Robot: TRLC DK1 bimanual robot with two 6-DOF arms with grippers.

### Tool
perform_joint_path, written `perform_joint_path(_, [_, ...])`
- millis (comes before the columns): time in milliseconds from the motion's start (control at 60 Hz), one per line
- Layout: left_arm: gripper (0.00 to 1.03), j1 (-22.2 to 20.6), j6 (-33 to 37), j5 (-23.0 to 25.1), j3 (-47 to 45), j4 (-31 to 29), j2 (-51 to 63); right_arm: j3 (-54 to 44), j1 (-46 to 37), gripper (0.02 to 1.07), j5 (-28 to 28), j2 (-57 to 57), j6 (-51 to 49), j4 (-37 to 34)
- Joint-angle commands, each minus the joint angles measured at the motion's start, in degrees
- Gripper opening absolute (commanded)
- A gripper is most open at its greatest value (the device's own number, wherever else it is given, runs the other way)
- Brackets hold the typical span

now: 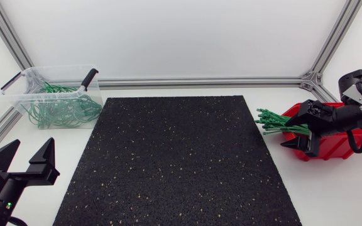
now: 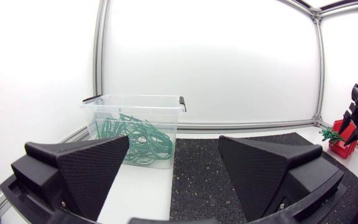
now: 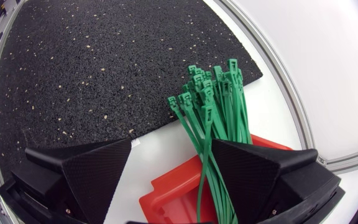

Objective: Take a green cable tie from the red box, thread the tail through the head to close it, then place it in the transparent bin on the left.

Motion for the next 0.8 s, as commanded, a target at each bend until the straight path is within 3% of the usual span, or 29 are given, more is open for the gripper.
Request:
perform_joint_path(0, [1.00,-0.3,0.0,0.2,-2.3,-1.0,-0.2,-1.9,0.1,0.96,-0.3,2.0,-1.8,0.9])
perform_joint_path(783, [1.00,0.3,0.0,0.3,-2.2,-1.2,-0.1,-12.1,-2.7,0.96,-0.1,-15.0,-12.4,-3.0])
